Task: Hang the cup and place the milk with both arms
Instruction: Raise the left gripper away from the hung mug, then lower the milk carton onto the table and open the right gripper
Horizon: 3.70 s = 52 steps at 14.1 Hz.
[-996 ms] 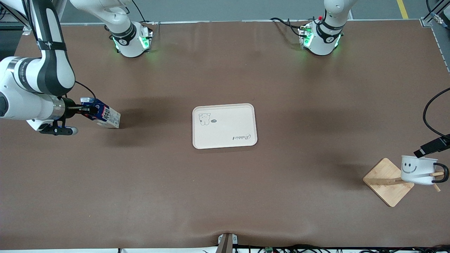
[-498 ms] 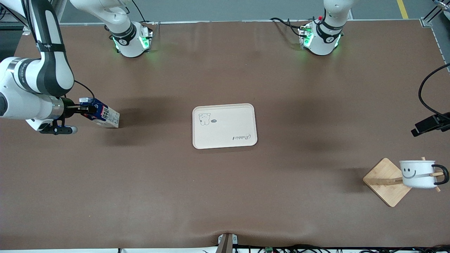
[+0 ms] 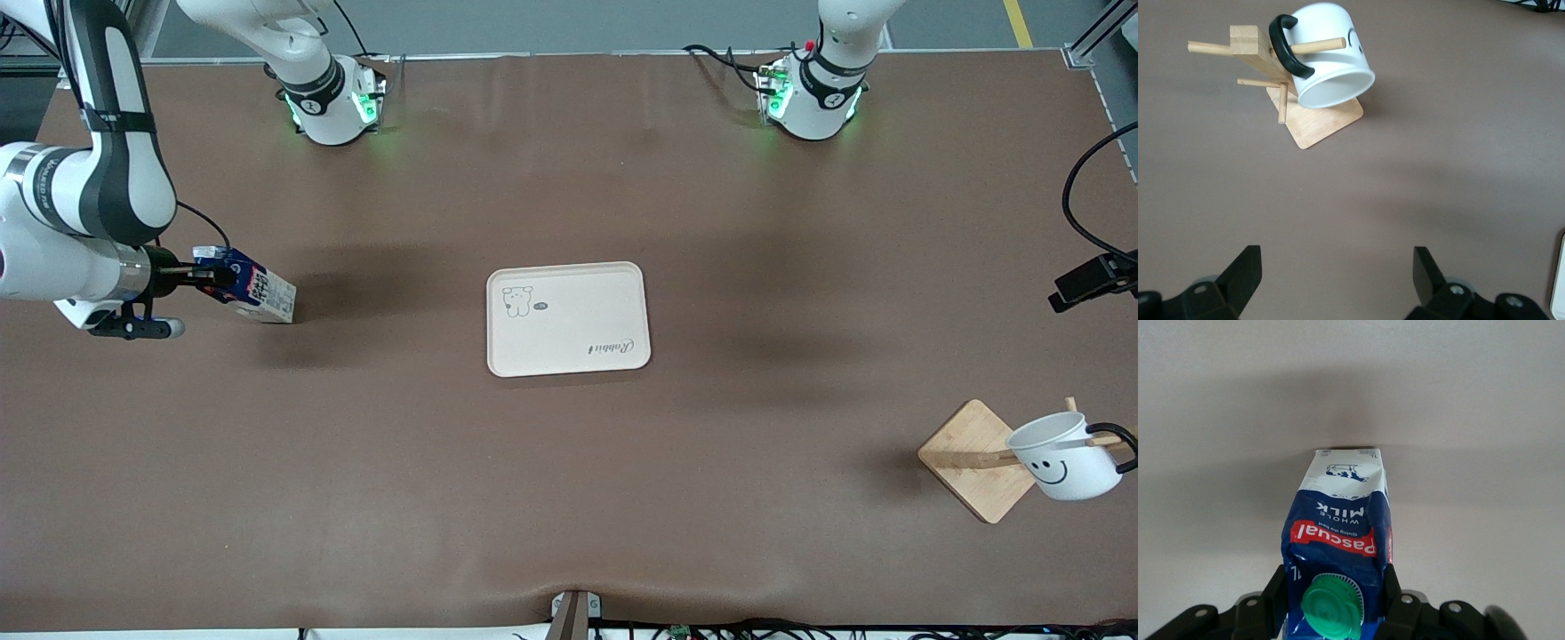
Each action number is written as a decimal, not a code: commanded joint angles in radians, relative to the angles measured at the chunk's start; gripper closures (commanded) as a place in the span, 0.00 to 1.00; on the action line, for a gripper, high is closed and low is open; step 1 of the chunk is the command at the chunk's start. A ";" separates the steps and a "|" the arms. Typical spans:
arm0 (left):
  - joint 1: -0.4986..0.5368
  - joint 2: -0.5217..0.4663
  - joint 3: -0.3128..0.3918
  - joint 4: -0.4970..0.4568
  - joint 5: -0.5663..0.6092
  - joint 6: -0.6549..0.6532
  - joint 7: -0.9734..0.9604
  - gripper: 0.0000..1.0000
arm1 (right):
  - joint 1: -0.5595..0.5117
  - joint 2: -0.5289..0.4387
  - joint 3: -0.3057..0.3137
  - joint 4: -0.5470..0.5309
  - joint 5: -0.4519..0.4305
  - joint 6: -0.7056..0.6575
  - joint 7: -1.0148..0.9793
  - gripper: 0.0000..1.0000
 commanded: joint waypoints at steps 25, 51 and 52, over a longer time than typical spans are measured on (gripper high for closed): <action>-0.686 -0.157 0.633 -0.044 -0.112 -0.160 0.051 0.00 | -0.014 -0.024 -0.006 -0.080 -0.012 0.065 -0.009 0.00; -0.686 -0.163 0.596 -0.024 -0.063 -0.126 0.049 0.00 | 0.008 0.031 0.001 0.453 0.000 -0.210 0.000 0.00; -0.686 -0.158 0.594 -0.023 -0.063 -0.126 0.053 0.00 | 0.006 0.052 0.000 0.527 -0.002 -0.237 -0.001 0.00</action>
